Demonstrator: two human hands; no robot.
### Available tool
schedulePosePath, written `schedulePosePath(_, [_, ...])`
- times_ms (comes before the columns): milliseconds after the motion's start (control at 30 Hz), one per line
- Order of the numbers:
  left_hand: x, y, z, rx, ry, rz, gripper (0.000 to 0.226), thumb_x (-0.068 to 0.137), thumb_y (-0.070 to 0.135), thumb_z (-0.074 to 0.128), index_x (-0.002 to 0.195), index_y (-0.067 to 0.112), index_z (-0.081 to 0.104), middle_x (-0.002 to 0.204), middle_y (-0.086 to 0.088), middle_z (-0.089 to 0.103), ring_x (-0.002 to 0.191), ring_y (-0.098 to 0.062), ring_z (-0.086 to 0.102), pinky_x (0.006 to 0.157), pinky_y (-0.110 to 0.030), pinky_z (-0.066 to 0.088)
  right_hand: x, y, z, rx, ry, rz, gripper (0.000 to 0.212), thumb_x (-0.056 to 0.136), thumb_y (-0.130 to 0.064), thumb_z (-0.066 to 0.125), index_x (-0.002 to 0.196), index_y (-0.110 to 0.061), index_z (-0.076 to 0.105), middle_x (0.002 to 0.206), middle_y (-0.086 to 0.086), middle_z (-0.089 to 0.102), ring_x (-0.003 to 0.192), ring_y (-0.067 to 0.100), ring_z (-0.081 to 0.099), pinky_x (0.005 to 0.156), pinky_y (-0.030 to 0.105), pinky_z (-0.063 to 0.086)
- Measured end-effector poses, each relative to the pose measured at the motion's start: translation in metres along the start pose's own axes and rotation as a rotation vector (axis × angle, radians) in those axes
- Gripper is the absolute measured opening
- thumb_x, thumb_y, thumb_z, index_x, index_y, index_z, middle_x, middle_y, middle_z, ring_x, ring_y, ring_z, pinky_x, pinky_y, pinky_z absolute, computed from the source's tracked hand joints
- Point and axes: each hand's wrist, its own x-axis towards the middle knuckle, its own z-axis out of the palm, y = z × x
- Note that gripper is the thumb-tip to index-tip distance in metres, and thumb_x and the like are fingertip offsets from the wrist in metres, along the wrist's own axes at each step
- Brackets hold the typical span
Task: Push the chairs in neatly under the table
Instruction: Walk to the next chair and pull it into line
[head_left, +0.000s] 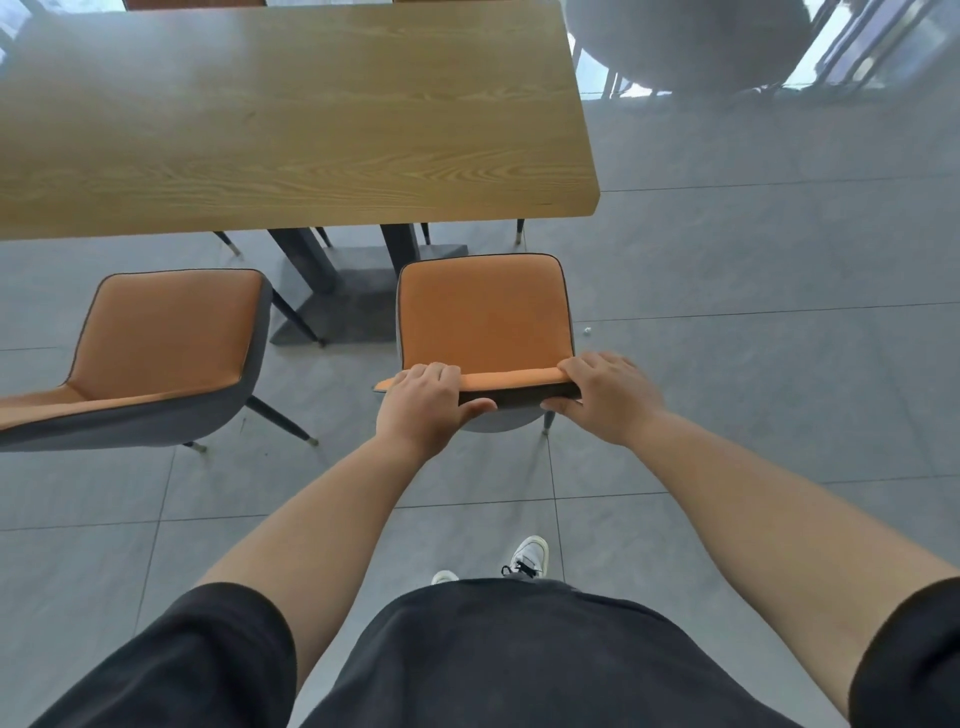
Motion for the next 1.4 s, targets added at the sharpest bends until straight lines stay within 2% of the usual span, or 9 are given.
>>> schedulePosePath(100, [-0.002, -0.003, 0.000, -0.003, -0.010, 0.008, 0.068, 0.086, 0.076, 0.024, 0.104, 0.017, 0.055, 0.103, -0.004, 0.064, 0.094, -0.025, 0.058, 0.085, -0.039, 0.045, -0.001, -0.004, 0.001, -0.020, -0.028, 0.007, 0.058, 0.085, -0.064, 0.049, 0.122, -0.020, 0.051, 0.123, 0.005, 0.059, 0.110, 0.028, 0.052, 0.094, 0.042, 0.040])
schedulePosePath(167, [-0.004, -0.005, 0.000, 0.000, -0.018, 0.019, 0.067, 0.087, 0.075, 0.024, 0.107, 0.018, 0.053, 0.106, -0.003, 0.064, 0.097, -0.025, 0.058, 0.086, -0.039, 0.045, -0.002, -0.007, 0.004, -0.050, -0.059, 0.008, 0.066, 0.087, -0.064, 0.045, 0.137, -0.021, 0.038, 0.142, 0.007, 0.045, 0.129, 0.030, 0.041, 0.106, 0.048, 0.032])
schedulePosePath(267, [-0.006, -0.011, 0.001, -0.023, -0.016, 0.033, 0.065, 0.088, 0.074, 0.028, 0.112, 0.019, 0.052, 0.111, -0.001, 0.063, 0.101, -0.022, 0.059, 0.087, -0.038, 0.046, -0.003, -0.012, 0.004, -0.048, -0.078, -0.009, 0.069, 0.089, -0.065, 0.039, 0.145, -0.026, 0.026, 0.151, 0.007, 0.034, 0.137, 0.032, 0.031, 0.111, 0.050, 0.026])
schedulePosePath(400, [-0.010, -0.021, 0.002, -0.041, -0.011, 0.036, 0.065, 0.087, 0.074, 0.032, 0.115, 0.019, 0.052, 0.114, -0.001, 0.061, 0.104, -0.021, 0.056, 0.092, -0.039, 0.046, -0.002, -0.016, 0.004, -0.011, -0.088, -0.024, 0.067, 0.088, -0.066, 0.041, 0.141, -0.026, 0.036, 0.142, 0.004, 0.048, 0.127, 0.030, 0.044, 0.105, 0.048, 0.033])
schedulePosePath(500, [-0.012, -0.030, 0.002, -0.044, -0.034, 0.038, 0.064, 0.086, 0.075, 0.029, 0.114, 0.021, 0.051, 0.110, 0.002, 0.061, 0.099, -0.019, 0.056, 0.089, -0.039, 0.047, -0.001, -0.017, 0.002, 0.042, -0.090, -0.006, 0.062, 0.088, -0.063, 0.046, 0.136, -0.024, 0.045, 0.133, 0.002, 0.056, 0.119, 0.028, 0.049, 0.100, 0.045, 0.035])
schedulePosePath(700, [-0.011, -0.030, -0.005, -0.009, -0.112, 0.038, 0.048, 0.089, 0.068, 0.029, 0.095, 0.025, 0.050, 0.095, 0.002, 0.062, 0.082, -0.019, 0.055, 0.077, -0.036, 0.048, 0.000, -0.022, -0.003, 0.065, -0.146, 0.020, 0.056, 0.091, -0.058, 0.046, 0.136, -0.024, 0.046, 0.125, 0.004, 0.060, 0.113, 0.029, 0.052, 0.098, 0.045, 0.036])
schedulePosePath(867, [-0.024, -0.036, -0.007, -0.021, -0.138, 0.049, 0.043, 0.092, 0.064, 0.034, 0.089, 0.024, 0.048, 0.091, 0.001, 0.060, 0.079, -0.020, 0.051, 0.070, -0.035, 0.044, -0.013, -0.036, 0.002, 0.104, -0.141, 0.030, 0.047, 0.092, -0.053, 0.049, 0.131, -0.026, 0.050, 0.115, 0.003, 0.061, 0.106, 0.028, 0.052, 0.093, 0.042, 0.036])
schedulePosePath(1400, [-0.125, -0.007, 0.004, -0.044, -0.164, 0.019, 0.045, 0.092, 0.065, 0.032, 0.094, 0.023, 0.050, 0.094, 0.001, 0.060, 0.082, -0.021, 0.053, 0.078, -0.039, 0.048, -0.105, -0.071, 0.022, 0.104, -0.151, 0.057, 0.048, 0.092, -0.054, 0.048, 0.133, -0.029, 0.049, 0.118, 0.001, 0.060, 0.106, 0.026, 0.049, 0.091, 0.040, 0.037])
